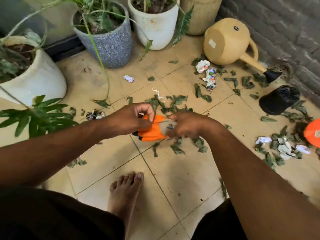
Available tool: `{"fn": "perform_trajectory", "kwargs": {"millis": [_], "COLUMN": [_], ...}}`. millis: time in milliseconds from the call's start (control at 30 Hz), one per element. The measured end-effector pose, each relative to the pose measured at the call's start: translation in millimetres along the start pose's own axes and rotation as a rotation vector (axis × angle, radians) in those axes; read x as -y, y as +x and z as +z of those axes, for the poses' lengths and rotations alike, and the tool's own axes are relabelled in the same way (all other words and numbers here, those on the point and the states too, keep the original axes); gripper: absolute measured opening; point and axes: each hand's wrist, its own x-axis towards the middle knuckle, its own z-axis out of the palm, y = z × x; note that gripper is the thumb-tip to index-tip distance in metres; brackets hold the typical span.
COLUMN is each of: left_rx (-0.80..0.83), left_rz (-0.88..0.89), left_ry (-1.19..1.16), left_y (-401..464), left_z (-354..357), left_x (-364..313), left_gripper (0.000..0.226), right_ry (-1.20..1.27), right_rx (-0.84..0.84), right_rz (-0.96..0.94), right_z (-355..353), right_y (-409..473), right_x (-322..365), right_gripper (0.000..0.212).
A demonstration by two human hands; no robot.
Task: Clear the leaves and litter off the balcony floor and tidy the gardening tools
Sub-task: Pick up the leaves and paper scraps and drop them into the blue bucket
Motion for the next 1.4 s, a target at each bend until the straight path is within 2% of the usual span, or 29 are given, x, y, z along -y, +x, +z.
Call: {"fn": "perform_trajectory", "kwargs": {"millis": [100,233,367,500,600,767,867,1000,1133,1233,1400], "left_rx": [-0.048,-0.063,-0.147,-0.272,-0.343,-0.312,-0.295,-0.384,-0.453,-0.452,-0.457], "left_rz": [-0.092,-0.200,-0.236,-0.334,-0.371,-0.285,-0.260,-0.310,-0.361,-0.357,-0.366], "left_ry": [0.006,0.024,-0.076,-0.083,-0.192,-0.434,-0.443,-0.433,-0.421,-0.396,-0.422], "left_y": [-9.8,-21.5,-26.7,-32.7,-38.8,-24.7,-16.1,-12.0,-9.8,-10.7,-13.2], "left_z": [-8.7,-13.6,-13.3,-20.6,-21.9,-7.3,-5.9,-8.8,-10.4,-10.1,-9.8], "left_x": [18.2,37.6,46.3,60.0,71.0,55.7,47.0,48.4,47.8,43.4,42.5], "left_gripper": [0.025,0.021,0.021,0.035,0.039,0.040,0.041,0.044,0.041,0.040,0.040], "right_ry": [0.024,0.147,0.181,0.293,0.469,0.554,0.799,1.094,1.112,1.047,1.083], "right_rx": [-0.065,0.005,-0.094,-0.191,-0.085,0.094,0.126,0.172,0.071,-0.006,-0.226], "right_rz": [0.005,0.073,0.128,0.147,0.097,0.020,-0.043,-0.141,-0.173,-0.115,0.007], "right_z": [-6.4,-16.0,-24.4,-25.5,-17.7,1.6,-2.1,-15.6,-22.8,-20.8,-20.7], "right_y": [6.4,0.0,-1.6,2.2,6.3,7.1,7.0,5.1,5.2,12.6,33.5], "right_x": [2.3,-3.0,-9.0,-16.7,-20.7,-8.1,-2.2,-6.6,-6.1,-0.6,3.0], "right_gripper": [0.052,0.036,0.022,0.006,0.016,0.058,0.072,0.080,0.066,0.051,0.027]}}
